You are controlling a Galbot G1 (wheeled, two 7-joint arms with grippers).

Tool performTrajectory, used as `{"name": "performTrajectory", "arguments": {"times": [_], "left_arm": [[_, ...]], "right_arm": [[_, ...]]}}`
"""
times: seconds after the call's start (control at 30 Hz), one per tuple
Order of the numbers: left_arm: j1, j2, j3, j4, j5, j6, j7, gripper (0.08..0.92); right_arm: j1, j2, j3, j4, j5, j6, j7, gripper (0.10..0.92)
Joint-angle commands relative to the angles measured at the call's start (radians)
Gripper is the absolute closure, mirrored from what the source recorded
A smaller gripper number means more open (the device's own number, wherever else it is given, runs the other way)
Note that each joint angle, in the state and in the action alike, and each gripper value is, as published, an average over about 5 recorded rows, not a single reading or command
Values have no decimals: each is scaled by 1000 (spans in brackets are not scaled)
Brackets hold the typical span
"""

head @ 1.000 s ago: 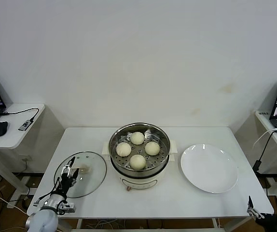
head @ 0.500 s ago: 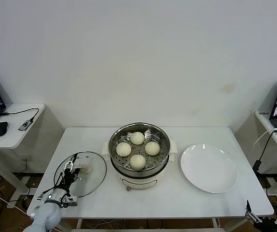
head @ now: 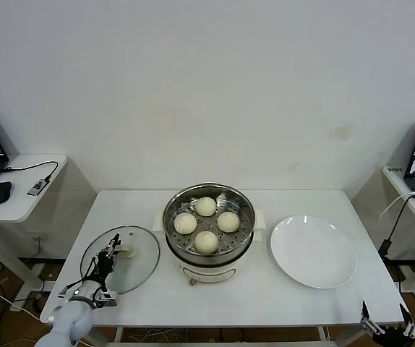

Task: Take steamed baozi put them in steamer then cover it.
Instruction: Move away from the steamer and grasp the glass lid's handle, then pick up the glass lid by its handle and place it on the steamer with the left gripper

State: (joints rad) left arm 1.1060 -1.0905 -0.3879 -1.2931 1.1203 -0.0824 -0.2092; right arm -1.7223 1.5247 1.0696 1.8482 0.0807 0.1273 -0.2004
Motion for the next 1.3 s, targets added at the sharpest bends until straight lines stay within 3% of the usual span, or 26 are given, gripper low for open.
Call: {"name": "performTrajectory", "arguments": {"times": [0.03,0.27,0.5,0.77,0.93,1.1,1.3], "left_arm": [[3,2,-7,7,-41,-7,-52,702],[71,41,-47,-144,-75,18,-60,861],[166,150,-130,-390,-153,98,49,865],[216,250,-209,-680,-290,271,208,865],[180,289,-94,-787,-314,368,264,865],[61,309,134,-794,-304,447,276,865],[-128,230,330,-738,-263,516,289,865]], "right_arm": [[-5,0,-17,14,-3,4,1,203],[-16,-5,-49,69,2,-6,1,203],[-25,-3,-68,137,1,-31,-1,203],[-21,-23,-80,124,-3,-23,-5,203],[-6,-24,-108,104,-30,-13,-1,203],[18,-12,-146,89,-85,-10,12,203],[49,18,-166,64,-162,-6,38,203]]}}
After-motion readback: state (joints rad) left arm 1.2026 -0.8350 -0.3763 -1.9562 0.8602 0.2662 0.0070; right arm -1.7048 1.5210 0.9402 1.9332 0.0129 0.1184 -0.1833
